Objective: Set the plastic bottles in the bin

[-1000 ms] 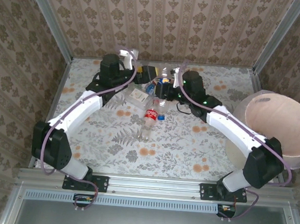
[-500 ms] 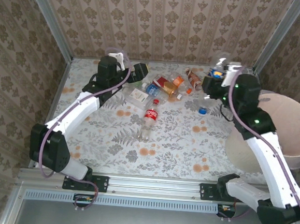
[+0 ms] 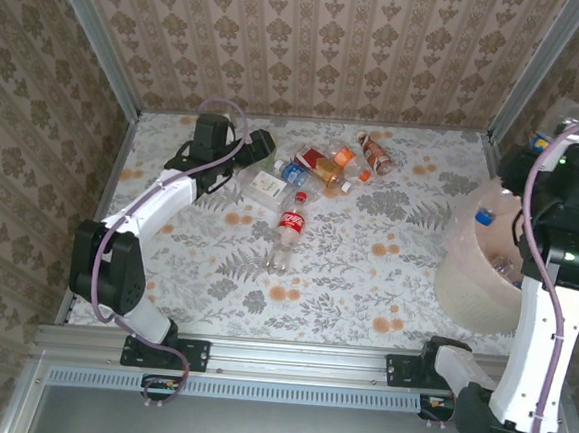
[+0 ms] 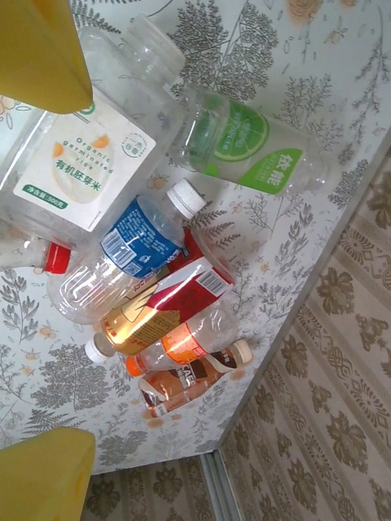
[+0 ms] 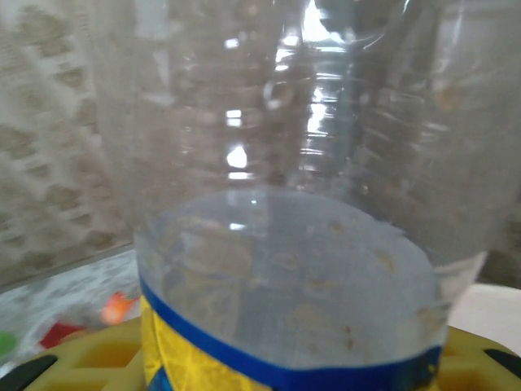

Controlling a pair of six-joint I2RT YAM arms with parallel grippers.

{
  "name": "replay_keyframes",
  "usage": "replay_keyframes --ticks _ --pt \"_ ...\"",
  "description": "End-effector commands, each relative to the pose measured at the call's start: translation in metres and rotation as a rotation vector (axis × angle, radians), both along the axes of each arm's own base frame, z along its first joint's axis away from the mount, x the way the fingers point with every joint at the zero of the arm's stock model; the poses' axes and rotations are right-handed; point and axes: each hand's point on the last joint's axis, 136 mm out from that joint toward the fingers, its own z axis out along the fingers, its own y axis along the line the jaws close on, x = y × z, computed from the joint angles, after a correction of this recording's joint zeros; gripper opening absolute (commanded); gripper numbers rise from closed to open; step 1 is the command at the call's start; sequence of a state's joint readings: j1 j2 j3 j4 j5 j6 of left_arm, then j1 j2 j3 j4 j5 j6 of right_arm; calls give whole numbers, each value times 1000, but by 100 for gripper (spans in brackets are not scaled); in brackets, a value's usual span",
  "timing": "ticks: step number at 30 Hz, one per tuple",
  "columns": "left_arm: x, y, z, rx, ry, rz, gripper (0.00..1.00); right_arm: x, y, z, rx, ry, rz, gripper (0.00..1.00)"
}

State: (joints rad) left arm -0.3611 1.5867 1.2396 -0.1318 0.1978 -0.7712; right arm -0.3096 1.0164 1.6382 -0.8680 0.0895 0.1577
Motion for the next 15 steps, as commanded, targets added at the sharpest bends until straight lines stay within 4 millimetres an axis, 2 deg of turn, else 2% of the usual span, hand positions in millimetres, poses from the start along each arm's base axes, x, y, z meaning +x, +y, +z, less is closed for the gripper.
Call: replay_keyframes --ticks 1,3,5,11,15 --pt "8 1 2 -32 24 16 100 -38 -31 -27 -41 200 -145 49" --pt "10 2 0 -39 36 18 100 -52 -50 -44 -62 292 -239 49" --pt "10 2 0 -47 55 12 100 -62 -59 -63 -70 371 -287 49" --pt "9 7 0 -24 83 12 100 -66 -57 -114 -34 460 -278 50" --pt "4 8 -6 -15 114 -1 100 -63 -50 -152 38 507 -250 60"
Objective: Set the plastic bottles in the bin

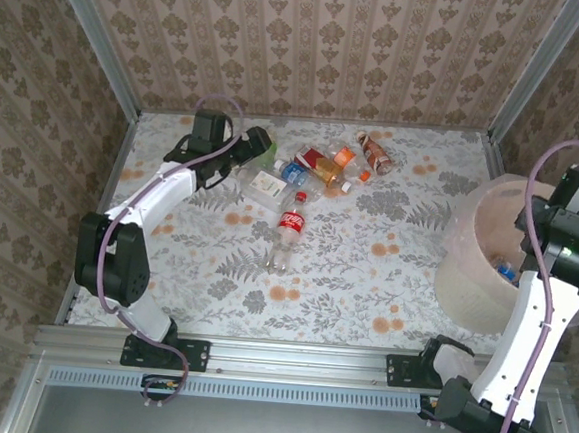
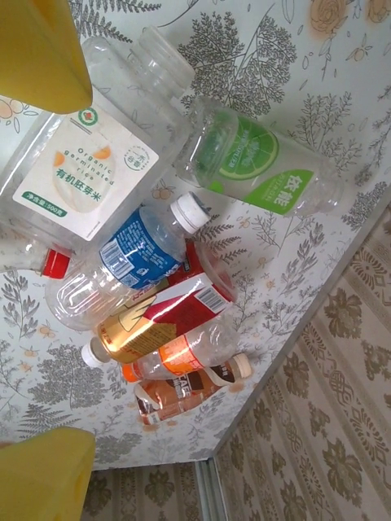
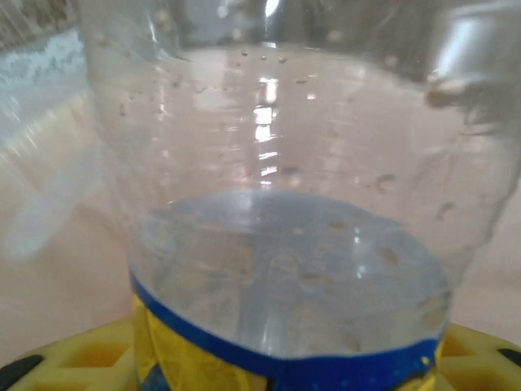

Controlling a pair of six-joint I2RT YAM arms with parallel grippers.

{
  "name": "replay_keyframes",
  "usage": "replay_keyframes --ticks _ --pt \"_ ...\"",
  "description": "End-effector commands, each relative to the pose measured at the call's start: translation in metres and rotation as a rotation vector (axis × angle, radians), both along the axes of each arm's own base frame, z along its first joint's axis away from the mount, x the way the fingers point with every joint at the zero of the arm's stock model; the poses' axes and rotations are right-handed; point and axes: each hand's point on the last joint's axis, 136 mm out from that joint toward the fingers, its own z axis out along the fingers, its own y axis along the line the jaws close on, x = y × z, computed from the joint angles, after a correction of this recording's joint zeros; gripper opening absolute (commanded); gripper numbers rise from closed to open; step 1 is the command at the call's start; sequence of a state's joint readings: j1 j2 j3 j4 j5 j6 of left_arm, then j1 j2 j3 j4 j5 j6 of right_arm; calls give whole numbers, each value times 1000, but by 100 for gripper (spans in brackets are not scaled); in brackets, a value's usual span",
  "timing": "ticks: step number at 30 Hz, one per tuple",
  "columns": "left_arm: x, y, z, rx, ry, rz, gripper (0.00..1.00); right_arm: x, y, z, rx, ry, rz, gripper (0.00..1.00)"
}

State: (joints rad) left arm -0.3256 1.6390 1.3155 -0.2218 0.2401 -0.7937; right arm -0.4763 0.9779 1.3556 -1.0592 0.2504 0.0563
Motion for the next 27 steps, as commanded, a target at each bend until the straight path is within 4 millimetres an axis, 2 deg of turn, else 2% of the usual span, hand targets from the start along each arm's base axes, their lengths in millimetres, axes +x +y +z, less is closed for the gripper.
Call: replay_keyframes --ticks 1,7,15,20,27 --pt "-7 2 0 6 41 -14 100 -6 6 -21 42 25 2 61" --pt "-12 6 -2 16 48 -1 100 6 20 -34 130 -14 52 69" --pt "-11 8 -1 22 45 6 100 8 22 -32 138 -32 62 78" --pt "-12 12 -9 40 71 29 100 11 26 -21 140 -90 72 80" --pt "-19 19 -24 56 118 60 100 9 30 14 123 -239 55 87"
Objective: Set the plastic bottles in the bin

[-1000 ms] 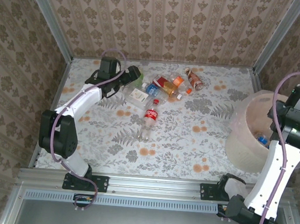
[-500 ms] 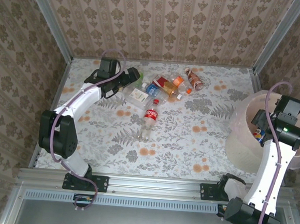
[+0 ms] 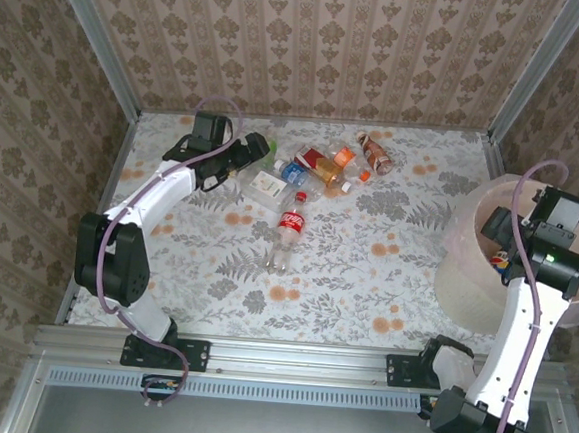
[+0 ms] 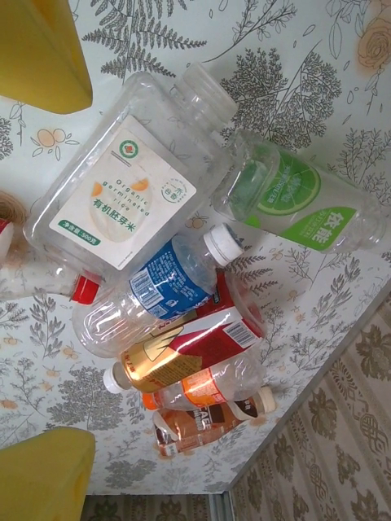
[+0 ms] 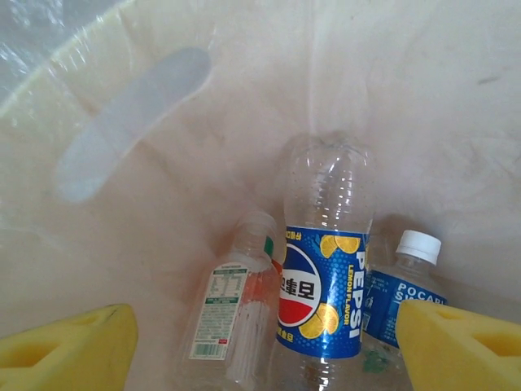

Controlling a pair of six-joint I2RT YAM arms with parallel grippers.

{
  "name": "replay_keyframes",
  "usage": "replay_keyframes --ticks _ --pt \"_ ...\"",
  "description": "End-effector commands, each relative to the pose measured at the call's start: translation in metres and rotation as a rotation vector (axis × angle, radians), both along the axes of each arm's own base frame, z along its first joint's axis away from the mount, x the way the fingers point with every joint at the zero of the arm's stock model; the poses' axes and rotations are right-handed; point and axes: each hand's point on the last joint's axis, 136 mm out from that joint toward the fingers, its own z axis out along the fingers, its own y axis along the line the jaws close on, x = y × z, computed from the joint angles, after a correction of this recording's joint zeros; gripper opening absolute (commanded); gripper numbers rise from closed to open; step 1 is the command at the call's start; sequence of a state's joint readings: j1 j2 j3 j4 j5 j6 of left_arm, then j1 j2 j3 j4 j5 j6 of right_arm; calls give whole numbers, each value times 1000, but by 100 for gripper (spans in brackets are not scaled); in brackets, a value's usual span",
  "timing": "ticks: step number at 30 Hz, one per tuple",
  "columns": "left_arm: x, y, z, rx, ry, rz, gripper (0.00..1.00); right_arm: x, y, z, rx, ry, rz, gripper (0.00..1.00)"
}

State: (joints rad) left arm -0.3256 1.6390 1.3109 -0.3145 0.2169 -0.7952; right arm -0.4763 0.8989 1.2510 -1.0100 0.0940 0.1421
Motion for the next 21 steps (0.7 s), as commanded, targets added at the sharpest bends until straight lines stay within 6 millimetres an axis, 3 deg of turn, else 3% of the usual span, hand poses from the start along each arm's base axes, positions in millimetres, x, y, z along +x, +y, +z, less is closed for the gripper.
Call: replay_keyframes --ticks 1,5,6,7,17,21 --pt "-7 13 -7 22 38 48 100 3 6 36 -4 -158 -4 88" --pt "-9 17 -16 41 65 65 100 12 21 59 24 -298 49 92" --pt "-9 18 -18 42 71 67 100 16 27 65 34 -335 81 99" --pt "-9 19 -22 43 80 71 100 21 32 70 41 -372 115 100" --pt "-6 23 -39 46 128 82 100 51 91 108 108 -612 386 100" --pt "0 14 -38 9 108 50 100 64 123 119 120 -657 521 100"
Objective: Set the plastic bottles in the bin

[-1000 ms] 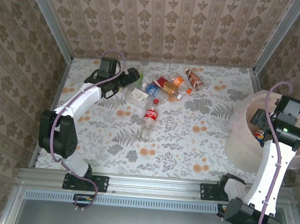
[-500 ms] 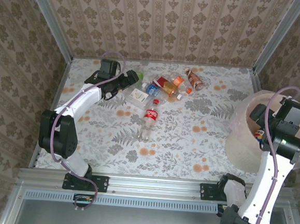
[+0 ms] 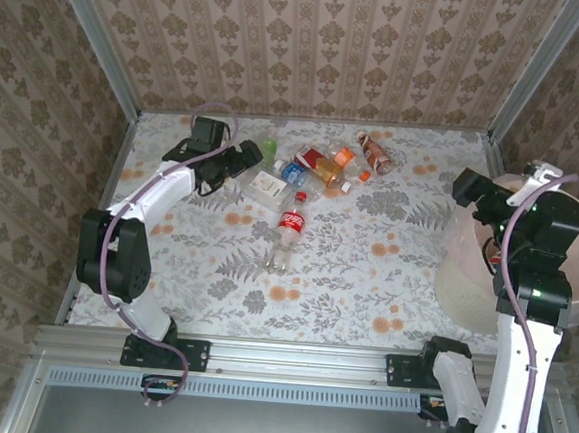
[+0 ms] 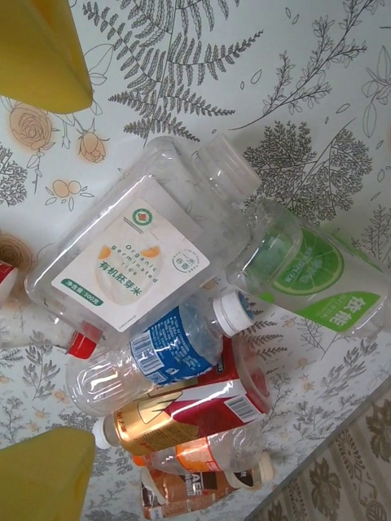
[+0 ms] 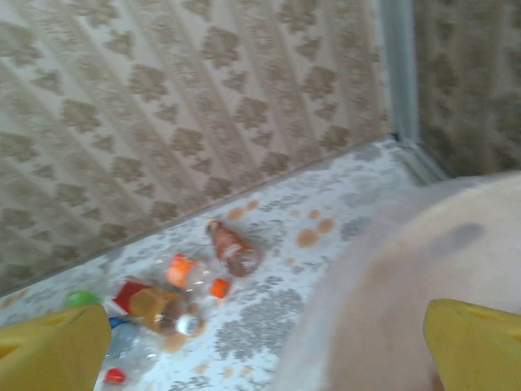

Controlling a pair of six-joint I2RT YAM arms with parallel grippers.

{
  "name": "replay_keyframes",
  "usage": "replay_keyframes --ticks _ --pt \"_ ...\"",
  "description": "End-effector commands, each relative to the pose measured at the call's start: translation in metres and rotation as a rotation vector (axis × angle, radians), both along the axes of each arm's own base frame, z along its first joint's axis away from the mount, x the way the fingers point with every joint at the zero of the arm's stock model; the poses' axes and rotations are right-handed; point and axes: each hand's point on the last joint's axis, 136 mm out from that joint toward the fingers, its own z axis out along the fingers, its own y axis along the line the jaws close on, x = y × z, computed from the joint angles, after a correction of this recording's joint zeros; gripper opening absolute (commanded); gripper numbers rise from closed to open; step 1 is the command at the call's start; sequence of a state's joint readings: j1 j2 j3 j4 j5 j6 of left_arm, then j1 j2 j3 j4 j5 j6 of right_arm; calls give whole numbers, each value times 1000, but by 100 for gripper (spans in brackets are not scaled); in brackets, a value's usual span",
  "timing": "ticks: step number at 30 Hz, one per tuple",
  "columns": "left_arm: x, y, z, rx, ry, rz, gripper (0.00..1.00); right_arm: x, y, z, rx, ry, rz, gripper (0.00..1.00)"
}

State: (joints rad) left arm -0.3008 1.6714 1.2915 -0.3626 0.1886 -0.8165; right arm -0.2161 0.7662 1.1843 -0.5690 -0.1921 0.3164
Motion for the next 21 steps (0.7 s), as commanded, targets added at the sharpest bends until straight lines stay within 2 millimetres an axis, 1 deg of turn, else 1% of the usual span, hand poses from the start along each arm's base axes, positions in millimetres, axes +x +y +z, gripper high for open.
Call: replay_keyframes --ticks 1,6,10,14,17,21 --pt "5 -9 -5 -44 0 -23 100 12 31 20 7 -98 131 100" --pt "20 -24 0 -97 -51 -69 100 28 74 16 -23 -99 282 100" --pt "35 -34 4 -117 -96 -96 100 40 106 6 -80 -71 360 100" --pt "54 -42 1 -139 -109 -109 100 51 133 -7 -122 -42 403 100" --pt "64 -59 1 -200 -109 -138 100 58 150 -15 -115 -30 430 100" --pt "70 -84 -2 -252 -107 -190 100 65 169 -27 -108 -6 467 100"
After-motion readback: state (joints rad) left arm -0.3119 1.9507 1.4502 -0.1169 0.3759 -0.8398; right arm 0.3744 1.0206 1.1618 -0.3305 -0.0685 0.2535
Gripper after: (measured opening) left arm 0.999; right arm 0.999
